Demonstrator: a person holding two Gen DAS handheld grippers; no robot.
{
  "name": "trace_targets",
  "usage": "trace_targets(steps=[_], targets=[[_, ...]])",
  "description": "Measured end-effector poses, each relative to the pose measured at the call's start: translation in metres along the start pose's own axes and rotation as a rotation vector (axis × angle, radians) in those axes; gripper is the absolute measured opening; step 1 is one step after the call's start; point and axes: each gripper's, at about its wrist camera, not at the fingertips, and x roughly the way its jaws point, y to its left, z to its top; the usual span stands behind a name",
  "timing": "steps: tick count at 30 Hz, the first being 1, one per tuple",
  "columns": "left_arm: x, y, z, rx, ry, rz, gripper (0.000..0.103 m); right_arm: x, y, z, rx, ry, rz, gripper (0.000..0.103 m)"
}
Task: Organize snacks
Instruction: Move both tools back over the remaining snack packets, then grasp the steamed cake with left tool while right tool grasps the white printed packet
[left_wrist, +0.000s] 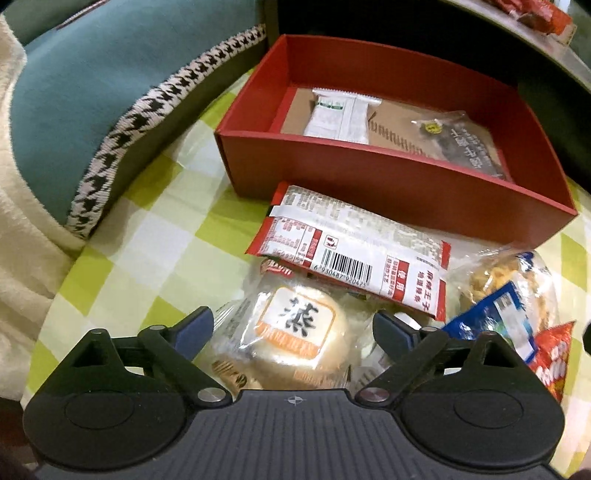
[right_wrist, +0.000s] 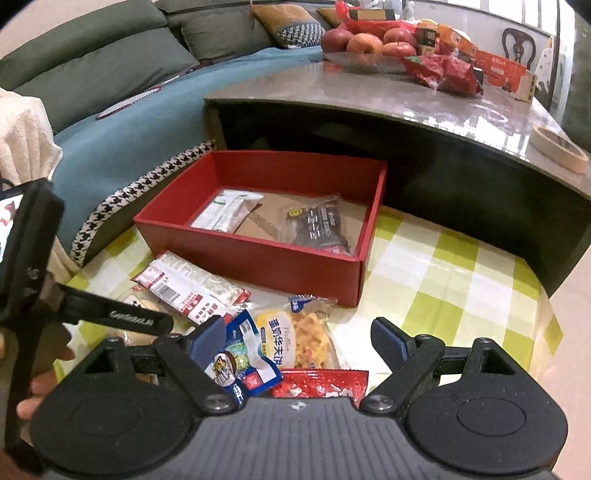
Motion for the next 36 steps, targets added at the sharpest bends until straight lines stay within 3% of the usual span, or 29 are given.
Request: trace_targets(steps=[5,12,16,24,30,36], targets=[[0.005,-0.009,-0.001,0.044,-0.005,0.034,0.095,0.009,-0.002,-0.001,0.001,0.031,0.005,0.091],[-0.009,-0.005,-0.012,0.063,-0.013,0.02,0.068,0.011,-0.001,-0.002,0.004,0.044,0.016,0.091],[-0.016,0.001,-0.017,0.056,-0.006,0.001,0.062,0.01,-0.001,-0.001,0.018,0.044,0.007,0.091],[-0.032,0.02,-0.021,0.018,-0.012,-0.041,0.06,0.015,0.001,-0.002,0.036,0.07,0.034,0.091],[-0.043,0.036,-0.015,-0.033,-0.039,-0.062,0.06,0.017,0.032,0.0,-0.023,0.084,0.138,0.091],[-0.041,0.045,-0.018,-0.036,-0.024,-0.079,0.06,0.038,0.049,-0.004,0.053,0.218,0.26,0.091]])
